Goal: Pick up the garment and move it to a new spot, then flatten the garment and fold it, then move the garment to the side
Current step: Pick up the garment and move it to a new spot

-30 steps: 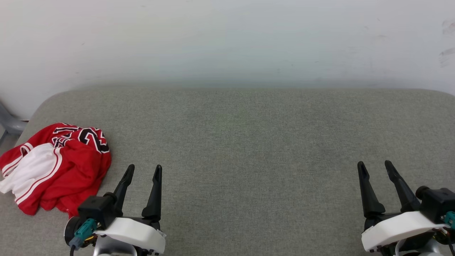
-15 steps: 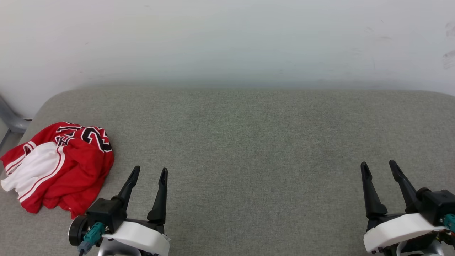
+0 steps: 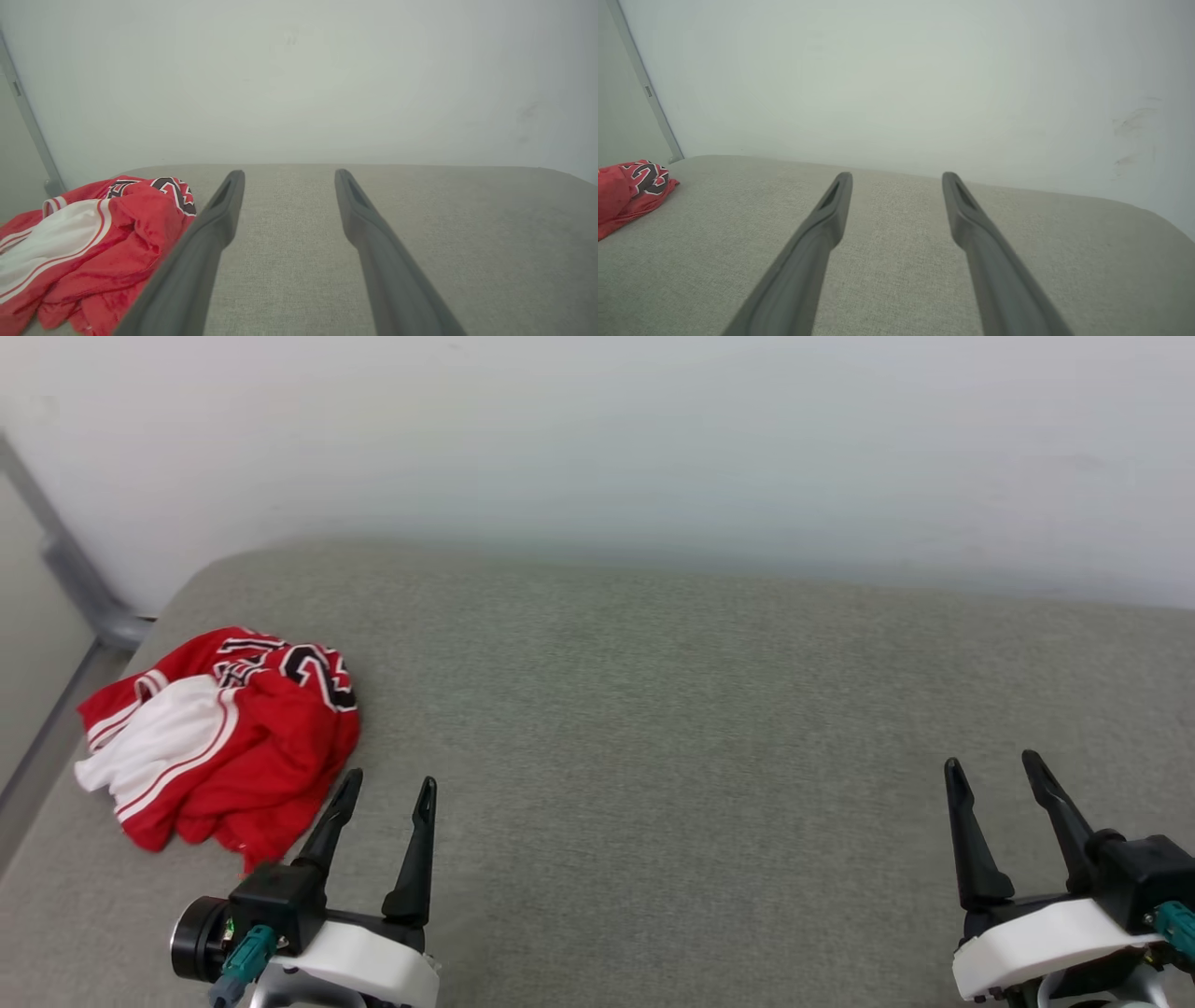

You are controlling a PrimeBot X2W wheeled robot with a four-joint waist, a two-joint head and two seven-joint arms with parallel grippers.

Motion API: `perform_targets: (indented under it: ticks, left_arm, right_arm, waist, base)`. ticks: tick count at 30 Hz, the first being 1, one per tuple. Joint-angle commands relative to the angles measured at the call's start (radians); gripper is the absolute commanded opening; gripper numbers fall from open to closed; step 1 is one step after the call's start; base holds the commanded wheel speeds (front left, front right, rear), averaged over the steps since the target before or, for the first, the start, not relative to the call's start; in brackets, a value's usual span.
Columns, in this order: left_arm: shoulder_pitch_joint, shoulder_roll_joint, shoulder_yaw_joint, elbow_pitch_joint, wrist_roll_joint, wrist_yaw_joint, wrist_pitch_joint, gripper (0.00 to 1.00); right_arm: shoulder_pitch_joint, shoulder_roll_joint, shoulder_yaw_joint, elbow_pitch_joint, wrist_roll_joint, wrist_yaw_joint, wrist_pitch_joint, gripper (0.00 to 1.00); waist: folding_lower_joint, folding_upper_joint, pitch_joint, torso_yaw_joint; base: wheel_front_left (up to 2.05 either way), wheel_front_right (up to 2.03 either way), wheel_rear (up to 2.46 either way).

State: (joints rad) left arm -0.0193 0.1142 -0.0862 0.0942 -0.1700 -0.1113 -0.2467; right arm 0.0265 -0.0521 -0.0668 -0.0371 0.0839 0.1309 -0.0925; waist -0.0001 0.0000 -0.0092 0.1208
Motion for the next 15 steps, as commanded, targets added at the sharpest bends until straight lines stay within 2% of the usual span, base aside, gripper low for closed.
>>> perform_targets:
  ticks: [1,8,15]
  left_arm:
    - [0.007,-0.002,0.008,0.001,0.018,-0.001,-0.008,1.00]
    - [0.006,-0.007,0.044,0.013,0.065,-0.003,-0.020,1.00]
    - [0.008,-0.013,0.085,0.021,0.061,-0.005,-0.019,1.00]
  right_arm:
    - [0.008,0.002,0.002,-0.010,-0.015,0.000,-0.008,1.00]
    - [0.014,0.002,0.016,-0.019,-0.050,0.000,-0.016,1.00]
    - [0.006,0.002,0.028,-0.009,-0.024,0.000,-0.011,1.00]
  waist:
    - [0.0001,0.0000,-0.001,0.032]
    - [0.0001,0.0000,-0.004,0.139]
    - [0.0001,0.0000,-0.006,0.231]
  base:
    - [0.00,0.00,0.00]
    - [0.00,0.00,0.00]
    - [0.00,0.00,0.00]
